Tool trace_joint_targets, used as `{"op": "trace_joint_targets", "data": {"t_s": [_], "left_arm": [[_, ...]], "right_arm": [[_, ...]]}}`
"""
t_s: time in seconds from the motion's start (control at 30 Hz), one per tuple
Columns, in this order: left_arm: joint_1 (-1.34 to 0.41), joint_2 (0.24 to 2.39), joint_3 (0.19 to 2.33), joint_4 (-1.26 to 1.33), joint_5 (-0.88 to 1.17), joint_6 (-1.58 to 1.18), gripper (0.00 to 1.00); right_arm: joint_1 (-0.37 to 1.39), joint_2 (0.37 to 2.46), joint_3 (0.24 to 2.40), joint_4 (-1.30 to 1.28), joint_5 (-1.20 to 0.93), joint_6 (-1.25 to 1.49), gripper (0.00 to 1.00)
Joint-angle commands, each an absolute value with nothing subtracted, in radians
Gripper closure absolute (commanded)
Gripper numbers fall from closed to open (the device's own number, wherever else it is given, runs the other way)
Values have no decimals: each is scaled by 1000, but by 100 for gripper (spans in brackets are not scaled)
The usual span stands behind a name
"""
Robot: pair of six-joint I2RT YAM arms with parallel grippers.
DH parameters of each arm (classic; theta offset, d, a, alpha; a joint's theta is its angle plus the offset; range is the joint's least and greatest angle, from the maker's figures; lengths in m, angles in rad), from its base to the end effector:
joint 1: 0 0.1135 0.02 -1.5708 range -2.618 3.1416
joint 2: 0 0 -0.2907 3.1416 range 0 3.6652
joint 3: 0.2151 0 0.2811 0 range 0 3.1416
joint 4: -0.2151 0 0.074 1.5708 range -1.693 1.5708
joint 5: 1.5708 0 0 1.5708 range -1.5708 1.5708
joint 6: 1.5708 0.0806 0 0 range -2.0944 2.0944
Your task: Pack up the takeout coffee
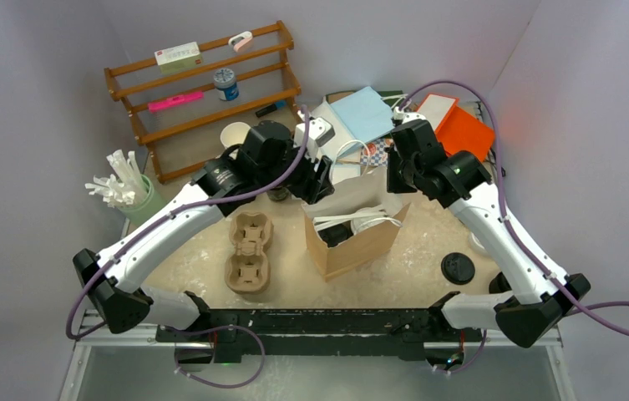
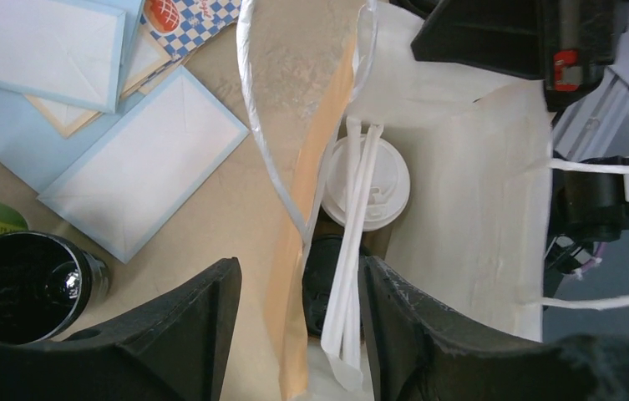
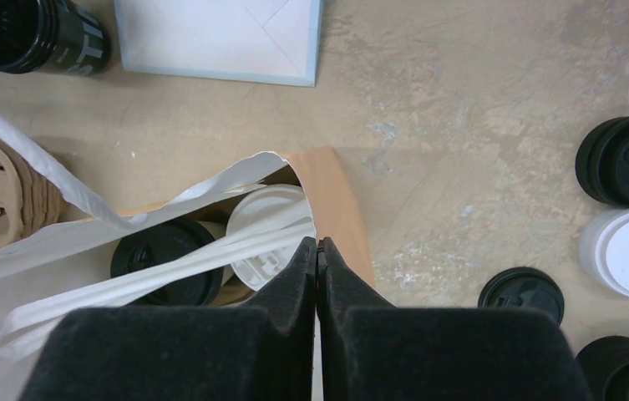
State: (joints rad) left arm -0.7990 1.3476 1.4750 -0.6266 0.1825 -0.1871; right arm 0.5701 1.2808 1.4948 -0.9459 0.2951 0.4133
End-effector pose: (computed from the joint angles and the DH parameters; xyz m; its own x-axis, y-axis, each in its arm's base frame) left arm 0.2371 -0.2646 0.4180 -0.4798 0.2308 -0.8465 0.7396 0.6255 -0.2487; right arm 0.2693 0.1448 0.4080 -0.6495 0.0401 -0.7593 -0.0801 0.9894 0.1208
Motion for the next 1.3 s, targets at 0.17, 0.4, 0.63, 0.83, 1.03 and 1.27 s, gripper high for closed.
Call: {"op": "trace_joint_targets", "data": {"t_s": [0.17,0.4,0.63,0.83,1.03,1.27], "left_arm": [[-799,1441,1508,-556,173,-65,46],[-800,1512,1560,-563,67,-16,96],[-799,1538,1627,-561,2,16,100],[-801,1539,1641,-569,-22,12,77],[-799,1510,1735,-649,-76,-55,39],[-792,1337,1682,-646,-333,-208,18]], "right_arm": [[568,1265,1528,-966,279,452,100],[568,1236,1493,-969,217,531,100],[570,1252,1495,-925,85,533,100],[569,1231,1486,-926,79,560,73],[569,1233,1621,-930,209,511,48],[568,1142,1581,-777,454,456,22]]}}
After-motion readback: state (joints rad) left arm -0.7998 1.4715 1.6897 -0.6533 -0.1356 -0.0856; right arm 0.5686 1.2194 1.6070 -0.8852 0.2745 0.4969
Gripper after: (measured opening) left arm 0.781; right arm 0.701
